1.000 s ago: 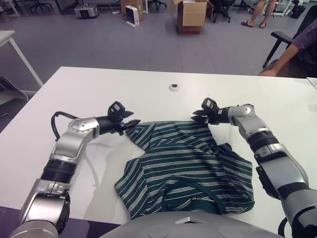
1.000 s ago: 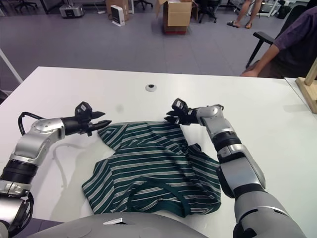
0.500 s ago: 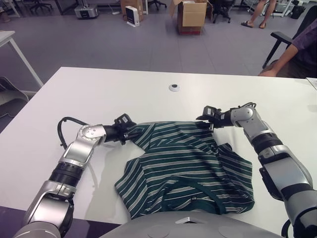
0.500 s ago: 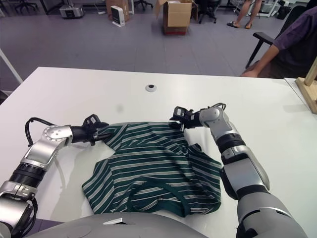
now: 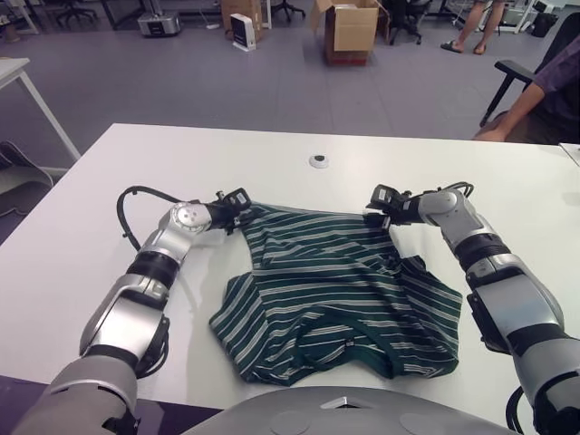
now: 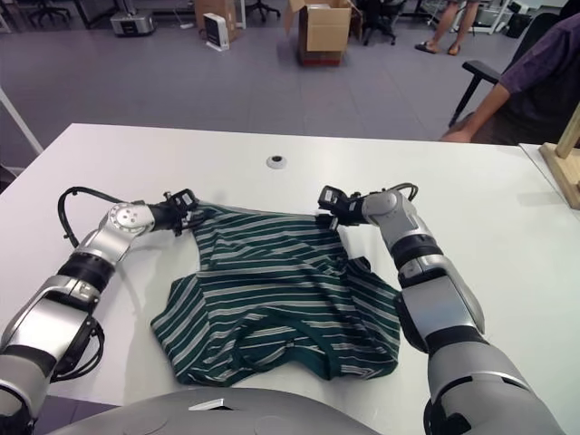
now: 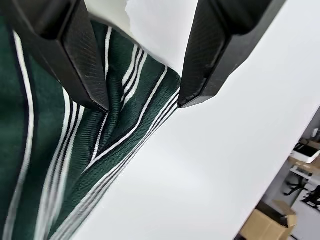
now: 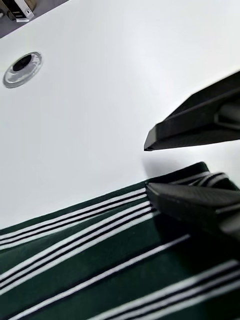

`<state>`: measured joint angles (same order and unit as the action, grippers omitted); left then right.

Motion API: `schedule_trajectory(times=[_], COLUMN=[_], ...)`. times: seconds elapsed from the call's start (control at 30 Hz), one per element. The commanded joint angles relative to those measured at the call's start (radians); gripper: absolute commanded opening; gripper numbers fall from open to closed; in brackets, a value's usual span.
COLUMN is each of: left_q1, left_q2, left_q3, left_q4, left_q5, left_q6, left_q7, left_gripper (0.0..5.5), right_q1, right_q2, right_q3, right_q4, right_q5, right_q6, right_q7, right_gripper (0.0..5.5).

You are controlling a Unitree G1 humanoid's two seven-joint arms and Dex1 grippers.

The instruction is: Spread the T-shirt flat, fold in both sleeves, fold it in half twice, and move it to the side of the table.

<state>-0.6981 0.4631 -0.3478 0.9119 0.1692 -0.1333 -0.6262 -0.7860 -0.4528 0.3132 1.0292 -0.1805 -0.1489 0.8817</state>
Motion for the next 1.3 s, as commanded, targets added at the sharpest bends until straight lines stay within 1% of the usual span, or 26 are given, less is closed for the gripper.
schedule_trajectory(times=[0.03, 0.1, 0.17, 0.23, 0.33, 0.43, 0.5, 0.57, 0.63, 0.67, 0.73, 0.9, 0.97, 1.23, 1.3], left_q1=[-0.057, -0.067, -0.058, -0.03, 0.05, 0.162, 0.258, 0.363, 0.427, 0.444, 0.468, 0.484, 0.482, 0.486, 0.49], left_q2=[-0.022, -0.015, -0.007, -0.002, -0.027, -0.082, -0.09, -0.06, -0.031, -0.02, 0.008, 0.04, 0.038, 0.049, 0.059], left_q3=[-0.001, 0.04, 0.083, 0.111, 0.117, 0.047, -0.034, -0.115, -0.148, -0.155, -0.166, -0.178, -0.18, -0.181, -0.18], left_q4=[0.163, 0.16, 0.11, 0.003, -0.272, -0.595, -0.769, -0.887, -0.952, -0.969, -0.974, -0.982, -0.988, -1.007, -1.012], left_q5=[0.053, 0.017, -0.024, -0.057, -0.102, -0.124, -0.129, -0.119, -0.115, -0.115, -0.1, -0.112, -0.113, -0.111, -0.114], left_q6=[-0.076, -0.126, -0.145, -0.133, -0.043, 0.104, 0.188, 0.246, 0.297, 0.315, 0.338, 0.373, 0.376, 0.384, 0.382], left_q7=[0.043, 0.024, -0.017, -0.06, -0.107, -0.151, -0.208, -0.27, -0.303, -0.313, -0.329, -0.367, -0.371, -0.382, -0.392], left_gripper=[2.49, 2.49, 2.49, 2.49, 2.49, 2.49, 2.49, 2.49, 2.49, 2.49, 2.49, 2.49, 2.49, 2.49, 2.49], right_q1=[0.027, 0.097, 0.174, 0.256, 0.351, 0.394, 0.394, 0.36, 0.295, 0.265, 0.205, 0.128, 0.121, 0.109, 0.113], right_q2=[-0.003, -0.023, -0.047, -0.071, -0.092, -0.113, -0.123, -0.114, -0.103, -0.103, -0.112, -0.09, -0.074, -0.064, -0.065], right_q3=[-0.01, -0.002, 0.011, 0.019, 0.032, 0.044, 0.021, -0.048, -0.118, -0.14, -0.15, -0.075, -0.056, -0.039, -0.018], right_q4=[-0.059, -0.159, -0.26, -0.369, -0.506, -0.606, -0.679, -0.759, -0.794, -0.788, -0.711, -0.446, -0.383, -0.267, -0.246], right_q5=[0.021, 0.045, 0.048, 0.055, 0.078, 0.077, 0.106, 0.207, 0.309, 0.336, 0.324, 0.178, 0.159, 0.135, 0.092], right_q6=[-0.057, -0.077, -0.082, -0.063, 0.019, 0.055, 0.107, 0.231, 0.354, 0.389, 0.388, 0.268, 0.227, 0.141, 0.101], right_q7=[0.079, 0.154, 0.194, 0.22, 0.26, 0.257, 0.259, 0.273, 0.285, 0.287, 0.274, 0.188, 0.212, 0.286, 0.26], right_gripper=[1.19, 1.19, 1.19, 1.19, 1.19, 1.19, 1.19, 1.19, 1.19, 1.19, 1.19, 1.19, 1.19, 1.19, 1.19])
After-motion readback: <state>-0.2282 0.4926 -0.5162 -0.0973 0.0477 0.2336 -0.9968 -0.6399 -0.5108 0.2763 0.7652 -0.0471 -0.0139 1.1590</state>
